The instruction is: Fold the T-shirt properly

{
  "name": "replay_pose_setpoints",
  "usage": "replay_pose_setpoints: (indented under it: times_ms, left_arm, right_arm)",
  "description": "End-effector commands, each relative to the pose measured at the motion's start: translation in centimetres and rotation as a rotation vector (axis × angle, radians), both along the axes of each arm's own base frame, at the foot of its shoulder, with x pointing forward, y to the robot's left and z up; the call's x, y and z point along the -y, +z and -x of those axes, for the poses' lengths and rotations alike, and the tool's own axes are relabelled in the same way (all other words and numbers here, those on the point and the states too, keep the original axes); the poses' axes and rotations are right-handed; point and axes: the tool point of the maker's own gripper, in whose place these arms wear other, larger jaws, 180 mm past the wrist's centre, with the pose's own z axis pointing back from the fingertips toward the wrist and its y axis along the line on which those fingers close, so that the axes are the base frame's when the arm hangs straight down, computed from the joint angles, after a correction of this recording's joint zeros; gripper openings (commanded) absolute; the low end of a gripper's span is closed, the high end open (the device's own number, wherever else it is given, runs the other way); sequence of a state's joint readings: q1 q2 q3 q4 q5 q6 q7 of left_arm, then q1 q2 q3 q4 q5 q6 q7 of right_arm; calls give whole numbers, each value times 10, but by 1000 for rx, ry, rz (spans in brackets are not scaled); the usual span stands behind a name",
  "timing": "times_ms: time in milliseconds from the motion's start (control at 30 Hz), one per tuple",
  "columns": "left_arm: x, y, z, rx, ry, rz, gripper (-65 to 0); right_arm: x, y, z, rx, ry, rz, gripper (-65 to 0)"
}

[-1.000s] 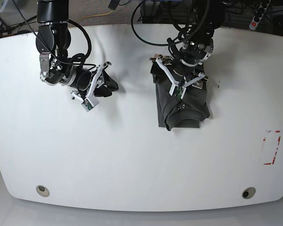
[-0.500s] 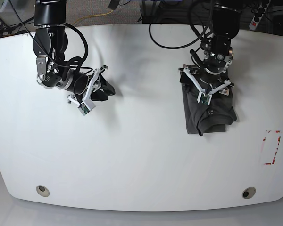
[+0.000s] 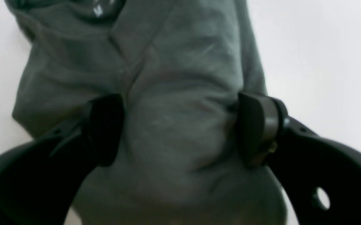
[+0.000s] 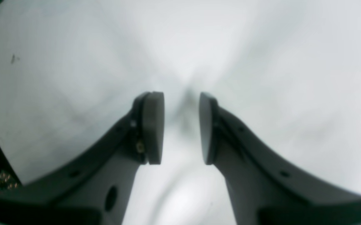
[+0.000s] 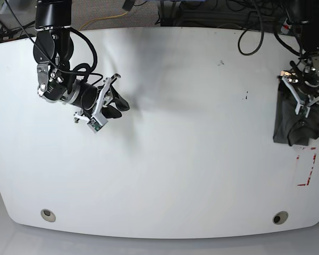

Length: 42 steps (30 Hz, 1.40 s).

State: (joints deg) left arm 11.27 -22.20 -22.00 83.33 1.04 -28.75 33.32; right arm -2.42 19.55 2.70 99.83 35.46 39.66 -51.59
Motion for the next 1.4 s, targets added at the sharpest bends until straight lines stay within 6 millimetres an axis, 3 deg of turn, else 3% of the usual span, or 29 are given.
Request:
replay_pose_setpoints:
  times_ms: [0,200,367,500,600,733,867,967,1000,1167,1367]
  left_arm:
    - [-41,3,24,-103,19,-76,-133]
    - [-101,27,46,-129,78,-115,-136]
    - [-136,50,56,-94,167,-146,-136]
    - [-148,84,51,-3,204,-194,-138]
    - [-138,100,43,35,188,-225,-138]
    - [-104,110,30,93,152,-232,-138]
    - [-34,105,-5,197,-4,-160,-139]
    - [18,91,-21,241,-112,-73,-139]
    - [44,83,-29,255,-172,-29,-139]
    - [101,87,-58,426,-155,65,-139]
    - [148,97,-61,642,-86,174,-138]
  right_arm:
    - [-2,19,-7,64,15,-13,-463]
    - [-4,21,-6,70,22,-14,-463]
    - [-4,21,-6,70,22,-14,-463]
    - [-6,21,-6,70,22,-18,-463]
    - [-4,21,-7,71,18,-15,-463]
    - [1,20,-9,80,10,14,-463]
    - [10,16,-19,138,-18,104,-463]
    - [12,16,-28,207,-51,137,-463]
    - [20,17,-34,241,-83,160,-463]
    - [43,19,-47,352,-216,160,-463]
    - [75,10,-49,422,-334,83,-463]
